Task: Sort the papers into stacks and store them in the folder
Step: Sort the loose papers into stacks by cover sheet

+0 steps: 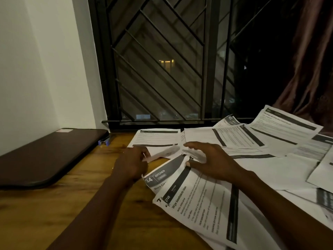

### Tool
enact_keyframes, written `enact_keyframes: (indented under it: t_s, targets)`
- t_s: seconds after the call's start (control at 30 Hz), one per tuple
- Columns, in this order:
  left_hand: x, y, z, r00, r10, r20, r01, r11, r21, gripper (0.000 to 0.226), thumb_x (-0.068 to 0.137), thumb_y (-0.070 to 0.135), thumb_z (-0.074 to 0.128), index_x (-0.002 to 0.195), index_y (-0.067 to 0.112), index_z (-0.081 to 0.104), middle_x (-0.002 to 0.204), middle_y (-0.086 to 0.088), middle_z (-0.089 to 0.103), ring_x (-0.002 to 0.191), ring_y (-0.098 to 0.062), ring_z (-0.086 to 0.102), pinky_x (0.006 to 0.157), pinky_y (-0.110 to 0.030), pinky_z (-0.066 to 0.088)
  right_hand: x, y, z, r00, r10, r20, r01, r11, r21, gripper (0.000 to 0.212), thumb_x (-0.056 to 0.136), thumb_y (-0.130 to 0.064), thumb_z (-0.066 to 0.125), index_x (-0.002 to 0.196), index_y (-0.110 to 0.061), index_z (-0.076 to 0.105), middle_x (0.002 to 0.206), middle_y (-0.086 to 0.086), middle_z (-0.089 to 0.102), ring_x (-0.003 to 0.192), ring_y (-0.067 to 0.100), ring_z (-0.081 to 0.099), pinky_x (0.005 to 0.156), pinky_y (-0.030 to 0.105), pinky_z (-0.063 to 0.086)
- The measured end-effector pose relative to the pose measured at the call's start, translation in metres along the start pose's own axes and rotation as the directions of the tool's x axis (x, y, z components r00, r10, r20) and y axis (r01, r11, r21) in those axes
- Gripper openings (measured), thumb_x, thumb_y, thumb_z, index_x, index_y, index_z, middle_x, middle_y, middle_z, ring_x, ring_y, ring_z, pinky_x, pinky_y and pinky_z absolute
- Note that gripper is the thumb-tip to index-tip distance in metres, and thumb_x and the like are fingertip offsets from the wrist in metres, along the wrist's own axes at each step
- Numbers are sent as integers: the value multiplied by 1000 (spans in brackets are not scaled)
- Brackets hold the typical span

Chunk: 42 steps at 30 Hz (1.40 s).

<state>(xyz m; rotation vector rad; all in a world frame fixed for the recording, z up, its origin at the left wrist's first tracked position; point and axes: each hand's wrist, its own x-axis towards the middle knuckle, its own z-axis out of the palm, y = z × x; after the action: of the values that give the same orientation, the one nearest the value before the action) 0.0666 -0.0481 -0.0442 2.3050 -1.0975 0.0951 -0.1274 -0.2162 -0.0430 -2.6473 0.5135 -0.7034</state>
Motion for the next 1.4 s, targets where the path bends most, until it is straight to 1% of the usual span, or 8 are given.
enact_keyframes:
  t_s: [0.17, 0.33, 0.5, 0.7, 1.07, 1.23, 1.33, 1.4]
  targets:
    - [-3, 1, -12, 998, -17, 59, 21, 998, -66, 39, 79, 5, 71, 106, 30, 58, 87, 1, 60, 71, -18, 63, 59, -36, 59, 0, -7, -2, 993, 29, 118, -32, 999, 25, 49, 76, -40, 77, 121, -37, 58, 107, -19, 63, 92, -9, 52, 79, 14, 45]
    - [5, 5, -20, 991, 62, 122, -55, 996, -66, 43, 79, 5, 71, 105, 32, 50, 82, 7, 55, 72, -9, 54, 58, -24, 50, -2, -27, -2, 921, -121, 371, 123, 992, 18, 52, 90, -13, 61, 129, -46, 51, 142, -17, 39, 129, 2, 34, 95, 10, 33]
    - [2, -1, -11, 956, 108, 272, -43, 971, -234, 41, 76, 1, 72, 105, 27, 58, 73, 0, 61, 60, -15, 58, 47, -23, 47, -3, -51, 2, 813, -199, 547, 180, 980, 90, 43, 94, -11, 56, 128, -38, 54, 132, -25, 24, 111, -10, 34, 79, -6, 37]
    - [1, 2, -8, 930, 173, 324, -82, 957, -278, 36, 80, 3, 71, 107, 25, 60, 67, 3, 60, 51, -5, 55, 49, -19, 45, -3, -50, 5, 849, -218, 482, 161, 974, 157, 10, 86, -24, 67, 95, -29, 64, 127, -18, 48, 121, -1, 42, 98, 17, 43]
    - [-15, 21, -27, 987, 135, 88, -94, 926, -365, 27, 81, 8, 73, 90, 32, 64, 79, -11, 64, 79, -27, 67, 64, -35, 59, 8, -54, -34, 975, -62, 212, 54, 998, 45, 20, 89, -15, 62, 78, -31, 59, 93, -9, 63, 93, 4, 58, 77, 27, 48]
    - [-40, 56, -28, 800, 325, 504, -263, 945, -193, 28, 83, 5, 68, 101, 27, 69, 90, 1, 64, 76, -15, 62, 58, -17, 51, 46, -76, -75, 968, -33, -250, 62, 992, 112, 8, 90, -20, 62, 83, -24, 60, 85, -6, 63, 83, 7, 56, 70, 22, 45]
    - [-47, 72, -26, 645, 335, 687, -341, 931, -133, 44, 90, 10, 66, 134, 8, 56, 133, -7, 58, 117, -23, 55, 87, -20, 44, 69, -82, -59, 966, -22, -256, 39, 997, 63, 4, 90, -20, 62, 86, -20, 61, 84, -5, 62, 83, 12, 59, 71, 25, 48]
    - [-42, 58, -45, 559, 316, 766, -203, 948, -244, 43, 91, 10, 66, 132, 2, 57, 124, -12, 63, 103, -27, 60, 81, -28, 50, 82, -78, -34, 983, 7, -184, 0, 999, 39, 6, 90, -18, 62, 84, -20, 61, 84, -3, 62, 83, 13, 60, 75, 30, 51]
